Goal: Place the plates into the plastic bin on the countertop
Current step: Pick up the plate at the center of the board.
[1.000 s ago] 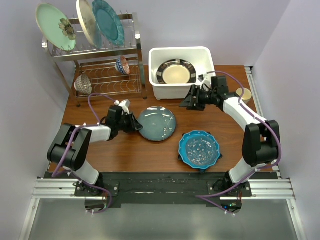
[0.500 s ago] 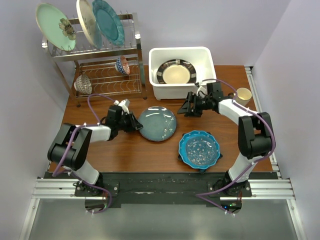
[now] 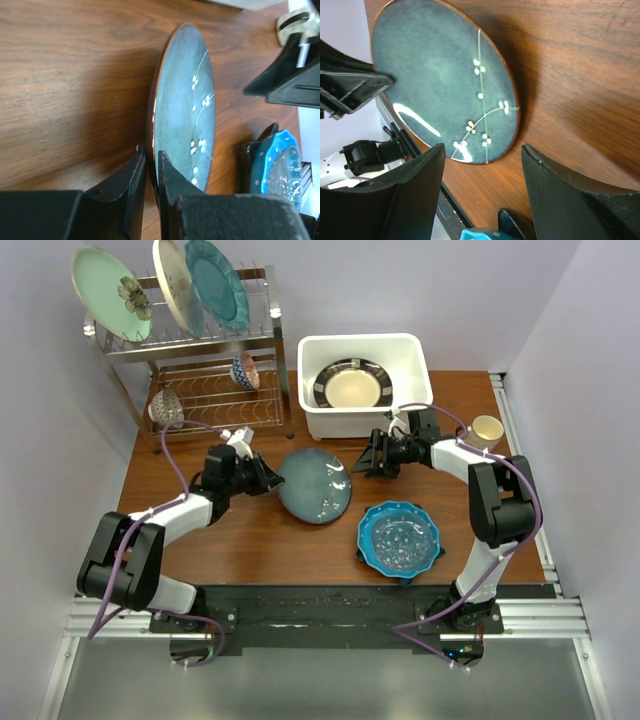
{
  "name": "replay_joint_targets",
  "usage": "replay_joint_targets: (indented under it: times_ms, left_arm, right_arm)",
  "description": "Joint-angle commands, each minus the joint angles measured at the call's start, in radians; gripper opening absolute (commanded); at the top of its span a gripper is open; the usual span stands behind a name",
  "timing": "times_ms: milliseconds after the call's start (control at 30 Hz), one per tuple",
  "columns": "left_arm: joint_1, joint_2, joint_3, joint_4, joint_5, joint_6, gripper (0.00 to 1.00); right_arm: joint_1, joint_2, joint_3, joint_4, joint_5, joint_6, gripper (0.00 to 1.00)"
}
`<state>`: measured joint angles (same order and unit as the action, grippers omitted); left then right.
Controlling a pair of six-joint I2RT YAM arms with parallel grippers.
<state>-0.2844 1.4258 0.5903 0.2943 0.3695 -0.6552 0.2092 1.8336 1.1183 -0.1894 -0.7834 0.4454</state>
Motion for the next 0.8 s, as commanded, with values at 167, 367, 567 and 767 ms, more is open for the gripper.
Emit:
replay_joint_targets:
  times_ms: [167, 367, 567, 767]
  left_arm:
    - [0.034, -0.116, -0.021, 0.107, 0.094, -0.058, 0.00]
    - [0.076, -0.128, -0.066, 0.244, 0.204, -0.141, 0.00]
    - [0.126, -0.128, -0.115, 0.393, 0.299, -0.231, 0.00]
    - [0.159, -0.134, -0.141, 0.543, 0.374, -0.326, 0.00]
  right_arm:
    - [0.006, 0.013, -0.025, 0.099, -0.088, 0.010, 0.66]
    - [0.007, 0.001, -0.041, 0.131, -0.106, 0.021, 0.66]
    - [0.013, -0.004, -0.055, 0.151, -0.111, 0.026, 0.66]
    - [0.022, -0.004, -0.061, 0.165, -0.116, 0.033, 0.66]
